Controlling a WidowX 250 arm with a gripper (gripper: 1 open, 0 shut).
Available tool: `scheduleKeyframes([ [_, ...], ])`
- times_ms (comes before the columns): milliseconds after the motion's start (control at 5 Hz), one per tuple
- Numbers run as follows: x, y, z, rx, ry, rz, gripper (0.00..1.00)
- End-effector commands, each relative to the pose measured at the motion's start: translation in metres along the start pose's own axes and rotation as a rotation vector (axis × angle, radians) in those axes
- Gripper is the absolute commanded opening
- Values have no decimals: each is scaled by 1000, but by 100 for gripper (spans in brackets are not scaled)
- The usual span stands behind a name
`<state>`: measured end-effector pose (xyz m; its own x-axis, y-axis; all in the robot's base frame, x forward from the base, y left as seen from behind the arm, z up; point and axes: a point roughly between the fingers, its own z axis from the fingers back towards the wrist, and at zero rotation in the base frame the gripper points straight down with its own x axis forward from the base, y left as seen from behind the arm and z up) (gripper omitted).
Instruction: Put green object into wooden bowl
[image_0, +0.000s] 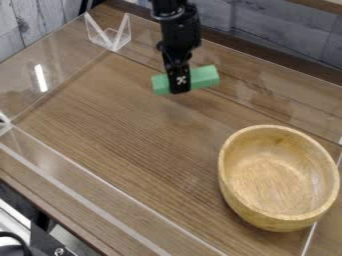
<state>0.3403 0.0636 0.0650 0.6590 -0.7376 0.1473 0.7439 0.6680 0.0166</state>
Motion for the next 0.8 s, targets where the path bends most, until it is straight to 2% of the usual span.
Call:
scheduleKeyframes([
  [0, 19, -4, 24, 65, -40, -13, 0],
  [200, 26, -11, 23, 59, -38, -4, 0],
  [400, 27, -12, 25, 67, -35, 28, 0],
  [600, 14, -5, 33, 76, -34, 37, 0],
])
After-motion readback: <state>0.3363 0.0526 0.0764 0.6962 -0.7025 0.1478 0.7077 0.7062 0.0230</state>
